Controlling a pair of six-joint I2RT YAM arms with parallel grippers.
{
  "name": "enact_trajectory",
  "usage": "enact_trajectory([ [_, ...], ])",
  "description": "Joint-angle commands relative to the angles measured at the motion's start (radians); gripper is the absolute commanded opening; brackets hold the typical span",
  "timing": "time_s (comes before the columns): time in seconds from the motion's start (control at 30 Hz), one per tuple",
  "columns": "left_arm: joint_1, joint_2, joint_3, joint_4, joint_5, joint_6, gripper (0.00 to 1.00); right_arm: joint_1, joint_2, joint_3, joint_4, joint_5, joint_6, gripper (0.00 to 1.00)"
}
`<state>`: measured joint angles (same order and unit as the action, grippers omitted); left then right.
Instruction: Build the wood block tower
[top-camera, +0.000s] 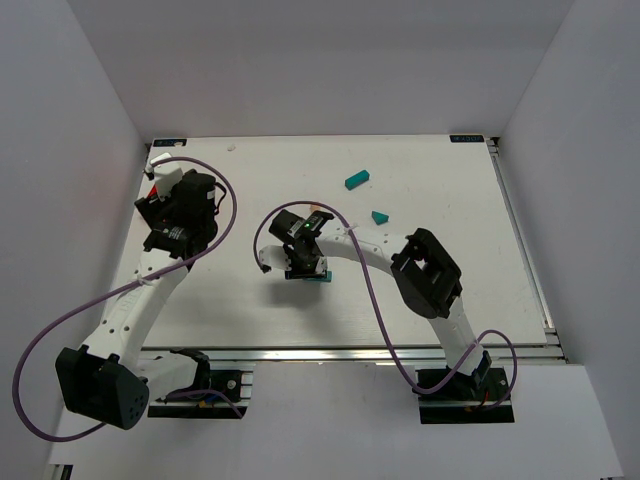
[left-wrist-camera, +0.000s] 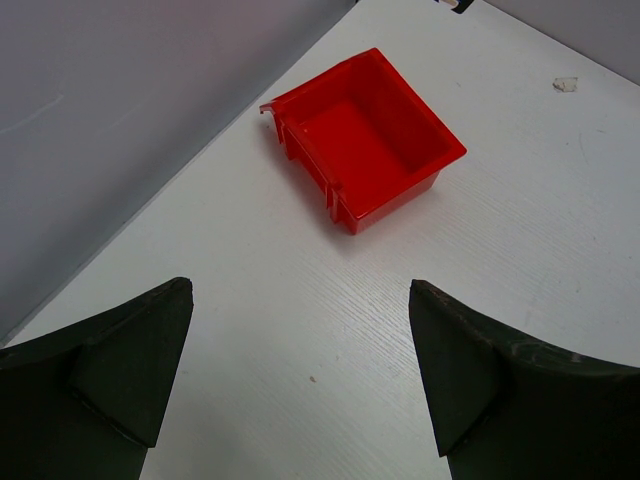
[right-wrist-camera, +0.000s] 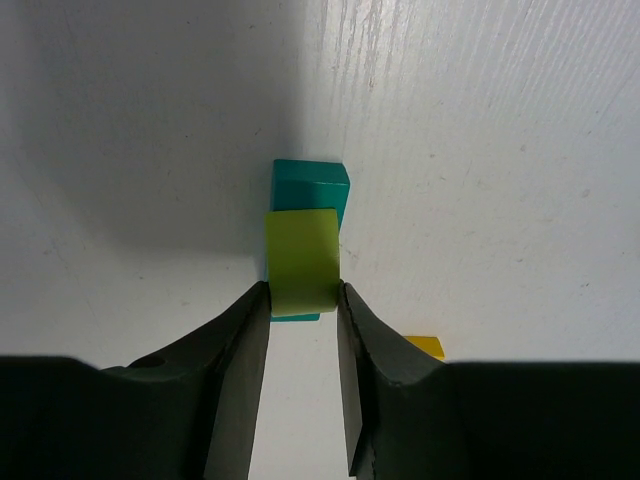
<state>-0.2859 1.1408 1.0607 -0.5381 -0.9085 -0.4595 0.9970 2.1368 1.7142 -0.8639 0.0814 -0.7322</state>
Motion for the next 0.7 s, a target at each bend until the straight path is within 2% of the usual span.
enact_trajectory([
  [0.0,-0.009,-0.006,-0.004,0.015,0.002,0.007,0.98,0.005,0.002,-0.004,0.0,-0.003,0.014,0.36],
  [0.67,-0.01,-0.003,0.002,0.009,0.007,0.005,0.98,0.005,-0.017,-0.005,-0.017,0.004,0.07,0.28],
])
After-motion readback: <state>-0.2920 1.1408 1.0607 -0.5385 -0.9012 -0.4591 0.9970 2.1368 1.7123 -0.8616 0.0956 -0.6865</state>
